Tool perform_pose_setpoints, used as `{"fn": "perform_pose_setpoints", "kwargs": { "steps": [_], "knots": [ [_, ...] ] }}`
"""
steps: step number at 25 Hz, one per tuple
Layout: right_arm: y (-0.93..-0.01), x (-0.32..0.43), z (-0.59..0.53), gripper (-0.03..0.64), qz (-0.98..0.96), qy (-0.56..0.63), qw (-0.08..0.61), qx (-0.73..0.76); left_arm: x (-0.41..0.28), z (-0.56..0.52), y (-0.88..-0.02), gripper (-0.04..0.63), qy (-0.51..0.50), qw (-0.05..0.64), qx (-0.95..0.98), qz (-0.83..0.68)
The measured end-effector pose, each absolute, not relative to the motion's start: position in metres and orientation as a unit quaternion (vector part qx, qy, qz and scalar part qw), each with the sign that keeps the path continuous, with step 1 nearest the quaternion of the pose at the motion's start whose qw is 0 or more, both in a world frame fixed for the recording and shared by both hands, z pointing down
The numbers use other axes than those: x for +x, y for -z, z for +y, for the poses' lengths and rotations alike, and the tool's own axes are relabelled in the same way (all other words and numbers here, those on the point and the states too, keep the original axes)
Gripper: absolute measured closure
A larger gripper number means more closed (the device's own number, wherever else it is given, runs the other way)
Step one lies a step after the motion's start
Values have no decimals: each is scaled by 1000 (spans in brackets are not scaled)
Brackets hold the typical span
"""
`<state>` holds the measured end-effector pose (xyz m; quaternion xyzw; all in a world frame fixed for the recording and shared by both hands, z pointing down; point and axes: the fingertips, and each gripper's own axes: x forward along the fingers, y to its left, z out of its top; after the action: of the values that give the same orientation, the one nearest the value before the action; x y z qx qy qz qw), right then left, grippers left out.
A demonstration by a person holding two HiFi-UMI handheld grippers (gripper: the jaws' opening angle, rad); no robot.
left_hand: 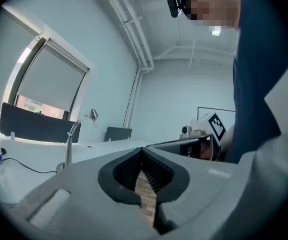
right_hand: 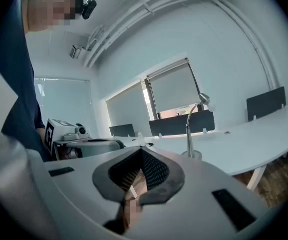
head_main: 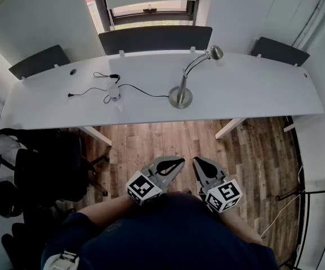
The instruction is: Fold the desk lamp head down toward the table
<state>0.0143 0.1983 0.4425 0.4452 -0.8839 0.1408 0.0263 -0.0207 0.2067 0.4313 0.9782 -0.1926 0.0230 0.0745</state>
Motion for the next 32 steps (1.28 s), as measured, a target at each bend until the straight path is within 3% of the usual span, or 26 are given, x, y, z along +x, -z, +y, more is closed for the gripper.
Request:
{"fn": "perform_pose_setpoints", "kwargs": {
  "steps": [19, 32],
  "knots": [
    [-437, 37, 189, 607, -891, -126, 22, 435, 0, 197, -425, 589, -18, 71, 973, -217],
    [-451, 89, 198, 607, -907, -127, 24, 401, 52, 207, -441, 589, -21, 77, 964, -255]
  ]
}}
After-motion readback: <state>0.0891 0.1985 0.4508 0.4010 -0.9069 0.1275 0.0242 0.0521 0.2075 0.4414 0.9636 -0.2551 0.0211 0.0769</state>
